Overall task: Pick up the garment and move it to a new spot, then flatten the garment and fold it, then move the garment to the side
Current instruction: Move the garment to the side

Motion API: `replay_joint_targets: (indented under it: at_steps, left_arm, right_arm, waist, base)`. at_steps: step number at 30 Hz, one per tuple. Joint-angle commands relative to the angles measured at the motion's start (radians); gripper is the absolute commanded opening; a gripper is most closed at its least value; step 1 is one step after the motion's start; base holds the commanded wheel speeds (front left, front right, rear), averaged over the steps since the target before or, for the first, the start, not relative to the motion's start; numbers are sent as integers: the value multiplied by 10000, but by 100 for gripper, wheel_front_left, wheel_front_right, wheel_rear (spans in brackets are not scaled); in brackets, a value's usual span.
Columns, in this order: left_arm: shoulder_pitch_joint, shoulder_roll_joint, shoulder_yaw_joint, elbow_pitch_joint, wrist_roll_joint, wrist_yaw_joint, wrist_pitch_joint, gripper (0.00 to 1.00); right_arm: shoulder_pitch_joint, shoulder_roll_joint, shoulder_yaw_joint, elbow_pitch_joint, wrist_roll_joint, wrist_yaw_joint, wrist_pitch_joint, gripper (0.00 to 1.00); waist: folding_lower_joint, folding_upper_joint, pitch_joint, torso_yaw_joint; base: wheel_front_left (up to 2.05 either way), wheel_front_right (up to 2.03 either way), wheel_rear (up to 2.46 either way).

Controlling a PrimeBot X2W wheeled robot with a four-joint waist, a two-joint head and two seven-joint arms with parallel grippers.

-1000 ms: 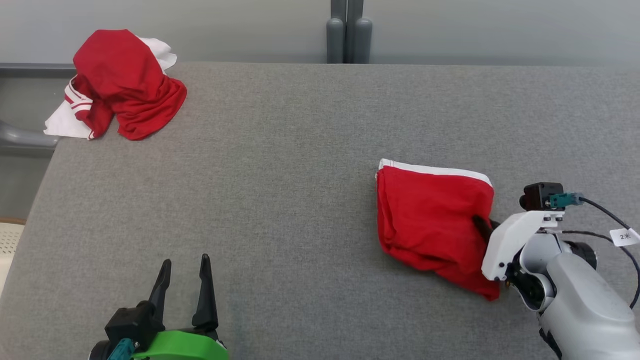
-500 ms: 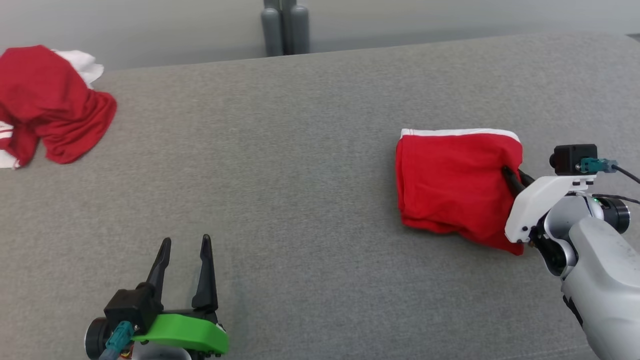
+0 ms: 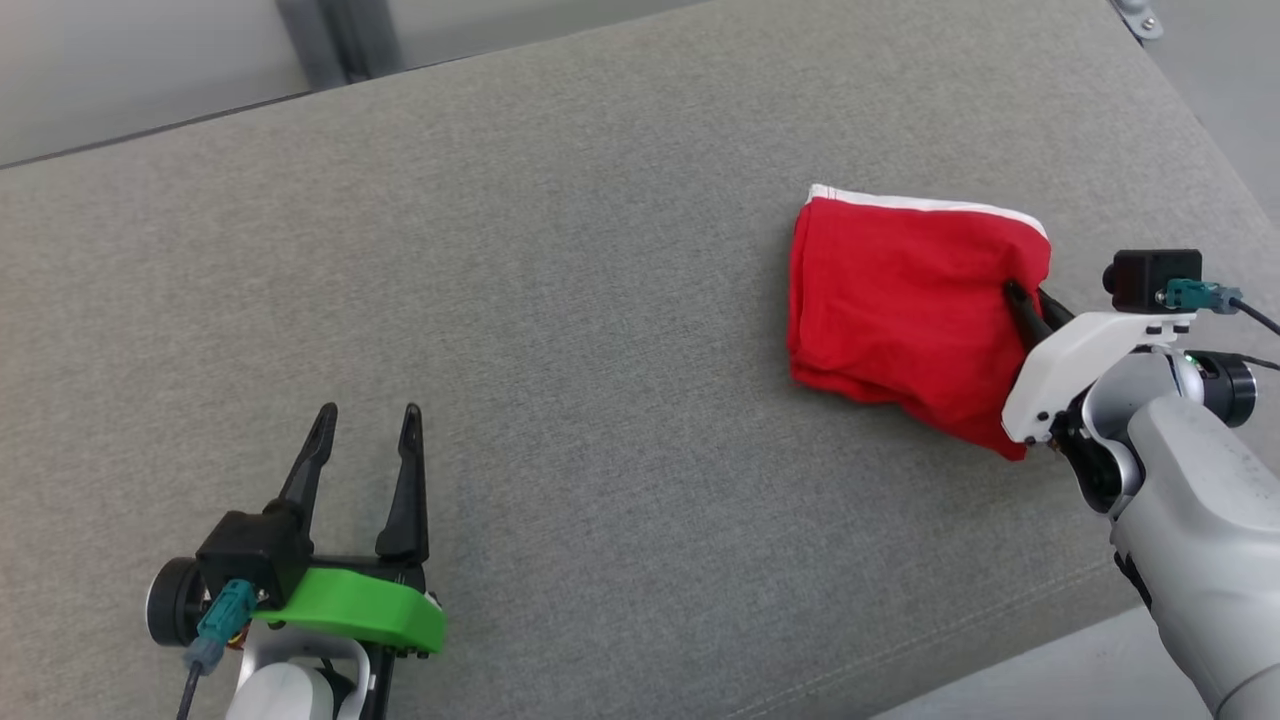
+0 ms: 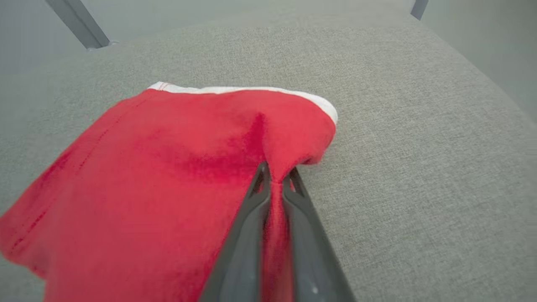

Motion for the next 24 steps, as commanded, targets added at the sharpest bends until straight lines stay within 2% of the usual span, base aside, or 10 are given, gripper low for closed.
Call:
replay_joint_targets:
  at_steps: [1,5,13,24]
  left_arm:
    - [-161,122,12,-79,57,35,44,100]
    - [-282,254,-1,-320,110,81,164,100]
    - [-363,543,66,-874,221,217,406,100]
    - [-215,964,171,-1622,297,353,759,100]
  right_arm:
    - [-250,63,40,118,-19,-2,-101,0]
    - [-957,-89,132,678,-216,-2,-372,0]
    - [-2434,-1063,651,1527,-1601,-4,-737,0]
    - [-4055,-2132,296,2850,-2380,-5,-865,0]
  waist:
    - [0,-1,549,-509]
    - [0,-1,752,-248]
    - [0,-1,1252,664]
    - [0,-1,1908,1522]
  base:
    - [0,0,0]
    - [0,0,0]
    - [0,0,0]
    - [0,0,0]
